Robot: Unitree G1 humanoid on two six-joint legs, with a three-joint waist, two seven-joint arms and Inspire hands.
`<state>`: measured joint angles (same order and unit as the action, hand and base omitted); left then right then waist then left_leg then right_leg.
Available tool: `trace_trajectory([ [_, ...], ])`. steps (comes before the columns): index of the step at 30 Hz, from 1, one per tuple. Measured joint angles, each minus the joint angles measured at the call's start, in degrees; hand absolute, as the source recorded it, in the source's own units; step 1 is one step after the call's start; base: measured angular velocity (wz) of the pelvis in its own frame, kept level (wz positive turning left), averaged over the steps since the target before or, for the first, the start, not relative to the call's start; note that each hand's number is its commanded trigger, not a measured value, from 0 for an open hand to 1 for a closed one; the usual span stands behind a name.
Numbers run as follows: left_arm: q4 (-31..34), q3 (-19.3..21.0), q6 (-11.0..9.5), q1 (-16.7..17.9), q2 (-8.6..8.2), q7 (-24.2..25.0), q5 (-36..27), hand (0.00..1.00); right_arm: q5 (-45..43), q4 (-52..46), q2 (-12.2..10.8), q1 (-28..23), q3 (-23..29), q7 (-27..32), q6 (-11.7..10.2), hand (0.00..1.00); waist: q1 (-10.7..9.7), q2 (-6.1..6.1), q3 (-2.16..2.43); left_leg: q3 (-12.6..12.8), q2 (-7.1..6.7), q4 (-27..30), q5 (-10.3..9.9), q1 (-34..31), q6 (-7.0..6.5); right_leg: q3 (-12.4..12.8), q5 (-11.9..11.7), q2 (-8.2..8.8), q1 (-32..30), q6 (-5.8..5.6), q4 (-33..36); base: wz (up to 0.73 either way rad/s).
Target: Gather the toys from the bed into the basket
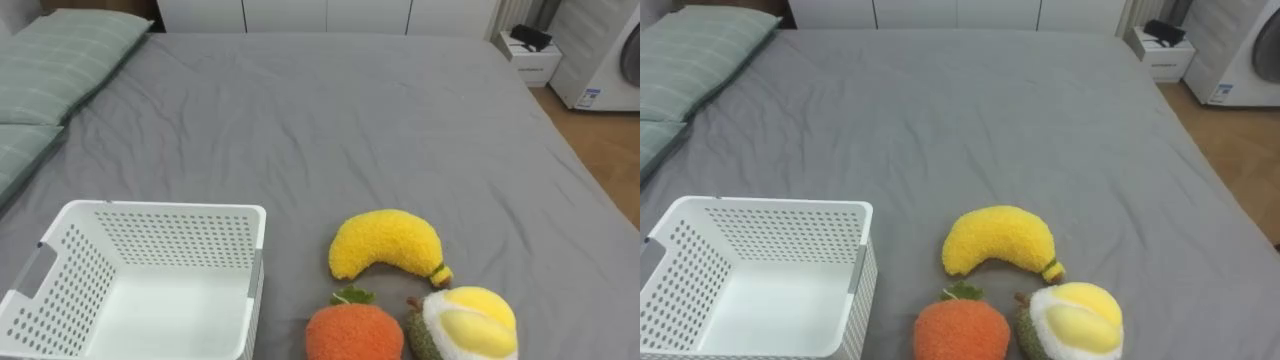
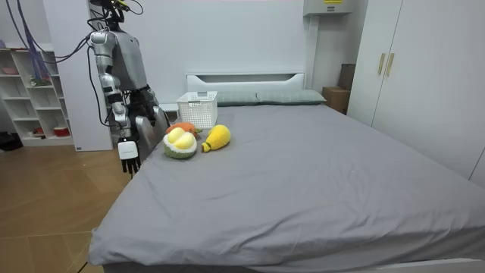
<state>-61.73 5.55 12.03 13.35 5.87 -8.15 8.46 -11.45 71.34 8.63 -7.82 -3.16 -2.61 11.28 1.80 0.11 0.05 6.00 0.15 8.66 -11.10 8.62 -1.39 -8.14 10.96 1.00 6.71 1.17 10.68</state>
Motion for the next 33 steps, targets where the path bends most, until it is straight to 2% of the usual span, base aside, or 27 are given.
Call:
trace_trajectory([
  [11, 1.1, 0.3, -0.8, 0.0, 0.01, -0.5, -0.8, 0.0, 0.2, 0.0, 0.0, 0.1, 0.3, -0.1, -0.6, 0.0, -0.1, 0.17, -0.07, 0.2, 0.02, 0.0, 0.0, -0.1, 0.01, 0.2, 0.0, -0.05, -0.3, 0.01, 0.1, -0.01],
  [19, 1.1, 2.2, -1.1, -0.1, 0.06, -0.5, -1.5, 0.0, 5.9, 1.8, 0.0, -0.1, 1.3, 1.2, -0.6, 0.0, -0.1, 0.58, -0.07, 0.7, 0.09, -0.2, 0.0, -0.3, 0.01, 0.8, 0.0, -0.16, -0.8, 0.01, 0.3, -0.02],
  [22, 1.1, 4.8, -1.1, 0.1, 0.03, -0.5, -1.6, 0.0, 8.2, 2.8, 0.0, -0.5, 4.5, 1.9, 0.0, 0.0, -0.3, 0.87, -0.11, 1.1, 0.14, -0.4, 0.0, -0.1, 0.02, 1.1, 0.0, -0.22, -0.8, 0.02, 0.2, -0.05],
  [25, 1.2, 6.1, -0.9, 0.3, 0.27, -0.9, -1.5, 0.0, 13.6, 2.7, 0.0, -1.1, 9.4, 4.1, 0.0, 0.0, -1.4, 1.29, -0.11, 1.4, 0.16, -0.5, 0.0, -0.1, 0.02, 1.1, 0.0, -0.23, -0.8, 0.01, 0.1, 0.0],
  [29, 1.2, 10.2, -0.9, 0.6, 0.11, -0.9, -1.5, 0.0, 22.2, 2.7, 0.7, -1.2, 17.4, 7.3, -0.1, 0.0, -2.4, 1.93, -0.15, 1.6, 0.19, -0.9, 0.0, 0.0, 0.01, 1.6, -0.1, -0.31, -0.9, -0.01, 0.1, -0.06],
  [31, 1.6, 11.6, -0.9, 1.2, 0.39, -1.2, -1.5, 0.0, 24.3, 2.1, 1.1, -1.0, 20.6, 8.6, -0.2, 0.0, -2.9, 2.49, -0.14, 1.7, 0.19, -0.9, 0.0, 0.0, 0.02, 1.7, -0.1, -0.33, -1.0, -0.01, 0.1, 0.0],
  [33, 2.2, 12.3, -0.9, 1.6, 1.02, -1.2, -1.5, 0.0, 25.4, 1.1, 2.7, -0.5, 23.5, 10.0, -0.2, 0.0, -3.8, 3.14, -0.17, 1.7, 0.14, -0.9, 0.0, -0.1, 0.0, 1.8, -0.2, -0.31, -1.2, -0.08, 0.1, -0.03],
])
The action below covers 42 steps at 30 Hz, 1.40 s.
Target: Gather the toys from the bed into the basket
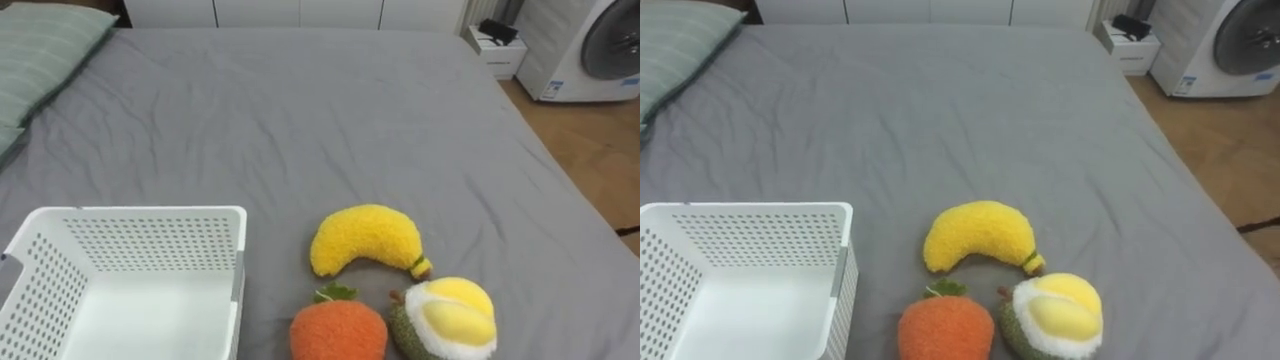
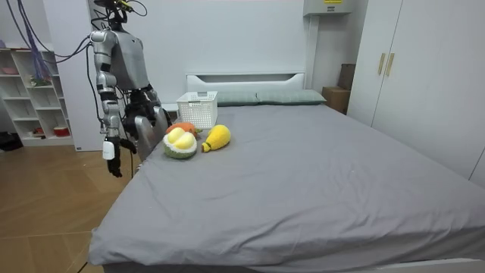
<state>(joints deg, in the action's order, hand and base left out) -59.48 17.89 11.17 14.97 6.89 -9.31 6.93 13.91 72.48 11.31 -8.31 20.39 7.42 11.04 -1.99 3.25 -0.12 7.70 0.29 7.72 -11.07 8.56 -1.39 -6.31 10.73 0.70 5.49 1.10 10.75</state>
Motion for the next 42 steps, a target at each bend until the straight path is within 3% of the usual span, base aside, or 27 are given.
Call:
trace_trajectory([
  [2, -0.1, 0.1, 0.0, 0.3, 0.67, 0.0, 0.0, 0.0, 0.5, -3.7, 1.7, 0.5, 2.1, 1.7, 0.3, 0.0, -0.4, 0.53, -0.11, 0.1, -0.06, 0.0, 0.0, 0.0, -0.03, 0.1, -0.1, 0.02, -0.1, -0.04, 0.0, -0.06],
  [6, -0.2, 0.3, -0.1, 0.4, 1.27, -0.1, 0.0, 0.0, -1.6, -18.0, 4.8, 1.7, 4.7, 7.1, -1.7, 0.0, -0.9, 0.66, -0.31, 1.5, 0.2, 0.0, 0.0, -1.0, -0.05, 1.6, -0.7, -0.34, -1.8, -0.01, 0.1, -0.17],
  [12, -0.1, -0.1, -0.4, -0.1, 1.27, -0.2, 0.0, 0.0, -5.7, -48.8, 4.4, 2.0, 4.2, 11.3, -3.6, 0.0, -0.6, 0.45, -0.25, 2.9, 0.45, 0.0, 0.2, -2.5, 0.02, 1.9, -1.4, -0.71, -3.7, 0.17, 0.0, -0.09],
  [15, -0.1, -0.2, -1.2, -0.2, 1.25, -0.2, 0.0, 0.0, -8.7, -57.3, 4.5, 3.2, 2.3, 11.1, -5.3, 0.0, -0.5, 0.55, -0.27, 2.9, 0.61, 0.0, 0.3, -3.1, 0.06, 1.6, -1.3, -0.78, -4.1, 0.18, -0.1, 0.02],
  [19, -0.2, -2.4, -2.0, -0.2, 1.37, -0.3, -0.2, 0.0, -10.0, -60.3, 4.5, 4.0, -1.0, 10.6, -6.2, 0.0, 0.5, 0.68, -0.26, 2.9, 0.64, -0.1, 0.3, -3.4, 0.07, 1.4, -1.4, -0.69, -4.4, 0.19, -0.1, 0.0],
  [25, -0.1, -3.2, -3.0, -0.3, 1.03, -0.3, -0.7, 0.0, -12.6, -62.9, 4.2, 4.1, -7.7, 4.2, -6.1, 0.0, 1.4, 0.26, -0.03, 2.5, 0.66, 0.0, 0.3, -3.8, 0.07, 1.1, -1.4, -0.5, -4.4, 0.21, 0.0, 0.02],
  [33, -0.2, -4.7, -4.2, 0.2, 1.16, -0.3, -1.7, 0.0, -19.6, -63.1, 4.4, 4.4, -11.4, -0.8, -6.1, 0.0, 2.7, 0.56, 0.01, 1.5, 0.49, 0.2, 0.3, -3.5, 0.07, -0.2, -1.4, -0.19, -3.7, 0.19, -0.2, 0.06],
  [42, 0.2, -5.1, -4.1, -0.3, 1.36, -0.1, -1.7, 0.0, -29.6, -59.3, 4.3, 4.2, -16.8, -10.4, -3.9, 0.0, 3.8, 1.35, 0.31, 0.8, 0.31, 0.1, 0.3, -3.4, 0.0, -0.9, -1.3, 0.02, -3.3, 0.18, -0.3, 0.02],
])
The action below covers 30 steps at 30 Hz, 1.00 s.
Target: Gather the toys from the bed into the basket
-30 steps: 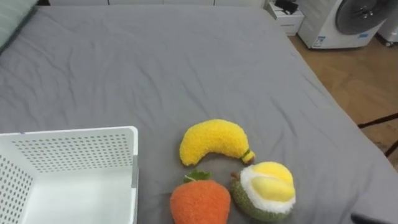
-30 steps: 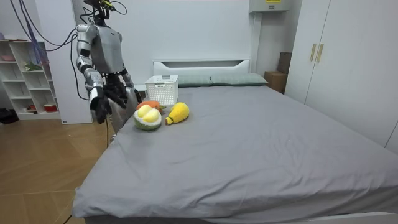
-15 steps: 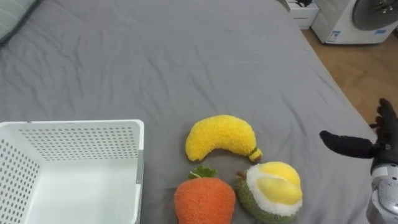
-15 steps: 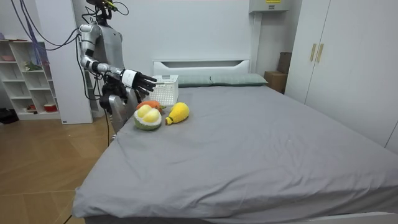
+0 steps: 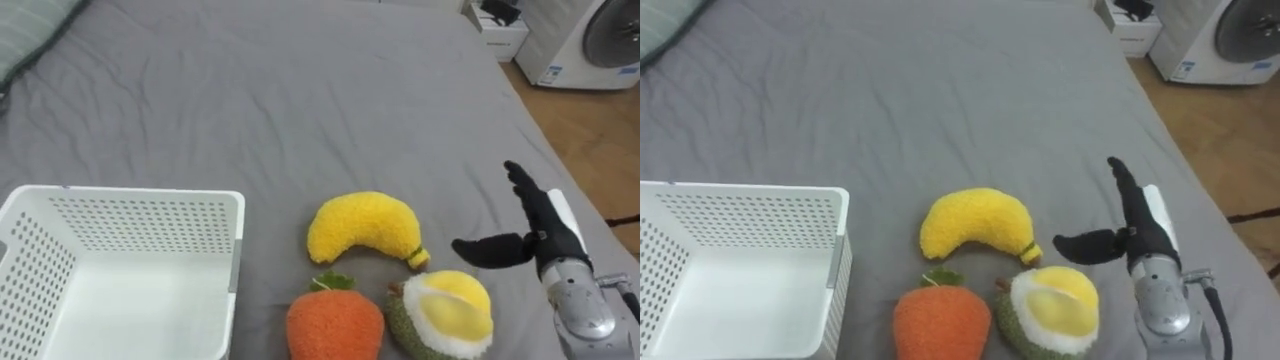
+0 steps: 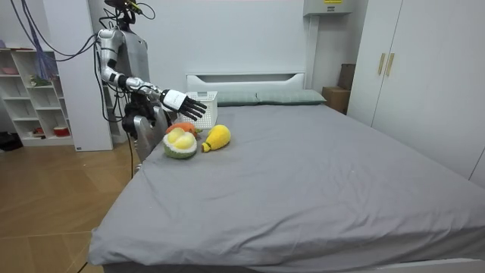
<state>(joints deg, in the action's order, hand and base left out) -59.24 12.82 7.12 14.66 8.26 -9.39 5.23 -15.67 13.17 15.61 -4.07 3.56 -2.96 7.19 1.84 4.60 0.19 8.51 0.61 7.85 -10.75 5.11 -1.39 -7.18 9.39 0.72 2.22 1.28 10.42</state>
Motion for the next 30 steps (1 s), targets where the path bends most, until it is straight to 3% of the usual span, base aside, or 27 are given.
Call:
trace_trajectory([
  [7, 1.1, -0.6, 0.1, -0.2, -0.04, 0.2, 0.0, 0.0, -4.3, 3.2, 0.0, 0.0, -0.2, -6.6, 0.6, 0.0, 0.1, 0.16, 0.04, -0.8, -0.14, 0.0, 0.1, -0.4, -0.05, -0.7, 0.0, 0.12, 0.4, -0.04, -0.7, 0.07],
  [15, 1.8, -0.5, 0.5, -1.0, 0.2, 1.7, 0.0, 0.0, -13.5, 7.2, 0.2, -0.3, -3.2, -16.1, 4.1, 0.0, 2.0, 0.75, -0.29, -1.0, -0.2, 0.0, 0.1, -0.3, -0.06, -0.9, 0.0, 0.15, 0.7, -0.07, -0.8, 0.01],
  [23, 2.3, -0.7, 1.6, -1.8, 0.48, 1.7, -0.1, 0.0, -14.2, 15.8, 0.2, 3.0, -4.1, -18.9, 5.3, 0.0, 3.3, 1.35, -0.22, -1.2, -0.2, 0.0, 0.1, -0.3, -0.06, -0.9, 0.0, 0.14, 0.9, -0.06, -0.9, 0.0],
  [24, 2.6, -0.8, 1.8, -1.8, 0.42, 1.7, 0.0, 0.0, -14.2, 16.1, 0.2, 3.1, -4.4, -18.9, 5.4, 0.11, 3.3, 1.36, -0.22, -1.2, -0.19, 0.0, 0.1, -0.3, -0.06, -1.0, 0.0, 0.13, 1.0, -0.06, -0.9, 0.0],
  [26, 3.1, -0.8, 2.4, -1.9, 0.21, 1.7, 0.0, 0.0, -14.4, 16.2, 0.1, 3.1, -5.0, -18.9, 5.4, 0.99, 3.4, 1.24, -0.29, -1.2, -0.19, 0.0, 0.1, -0.1, -0.06, -0.9, 0.0, 0.11, 0.9, -0.06, -0.9, 0.0],
  [30, 3.0, -1.3, 2.7, -1.8, 0.13, 1.2, 0.0, 0.0, -15.8, 19.0, 0.1, 4.1, -5.3, -17.7, 5.4, 1.0, 3.6, 1.0, -0.41, -1.2, -0.17, -0.1, 0.0, 0.7, -0.06, -0.9, 0.0, 0.08, 1.7, -0.07, -0.9, 0.0],
])
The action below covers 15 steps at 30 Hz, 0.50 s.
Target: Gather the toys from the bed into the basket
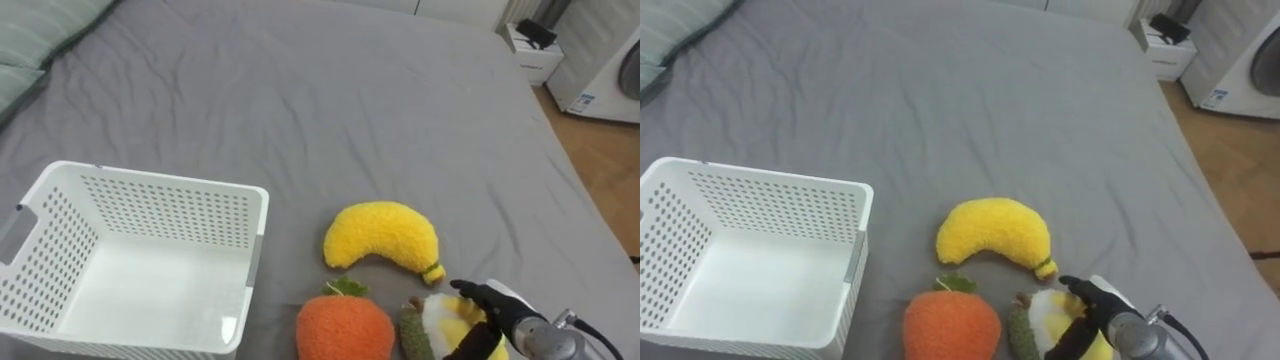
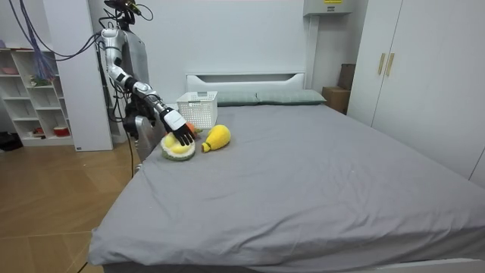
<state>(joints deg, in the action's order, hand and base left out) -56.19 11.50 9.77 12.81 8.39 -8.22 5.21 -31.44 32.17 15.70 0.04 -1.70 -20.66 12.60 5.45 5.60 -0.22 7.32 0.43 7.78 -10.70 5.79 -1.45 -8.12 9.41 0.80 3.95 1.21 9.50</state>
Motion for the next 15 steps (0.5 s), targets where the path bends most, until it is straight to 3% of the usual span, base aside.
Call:
trace_trajectory([
  [10, -0.1, -0.7, 0.2, 0.0, 0.02, -0.5, 0.0, 0.0, -0.7, 1.1, 0.1, 0.8, -0.4, 1.5, 0.0, 1.0, 0.0, -0.19, 0.06, 0.0, -0.02, 0.0, 0.0, 0.0, 0.0, -0.2, 0.0, -0.05, 0.1, 0.02, 0.0, 0.0],
  [15, -0.1, -0.7, 0.5, 0.0, -0.13, -0.6, -0.1, 0.0, -1.2, 0.9, -0.2, 0.4, -0.4, 1.2, 0.1, 1.0, -0.4, -0.87, -0.01, -0.1, -0.21, 0.0, 0.0, -0.2, -0.01, 0.1, 0.0, 0.02, 0.0, 0.01, 0.1, 0.0],
])
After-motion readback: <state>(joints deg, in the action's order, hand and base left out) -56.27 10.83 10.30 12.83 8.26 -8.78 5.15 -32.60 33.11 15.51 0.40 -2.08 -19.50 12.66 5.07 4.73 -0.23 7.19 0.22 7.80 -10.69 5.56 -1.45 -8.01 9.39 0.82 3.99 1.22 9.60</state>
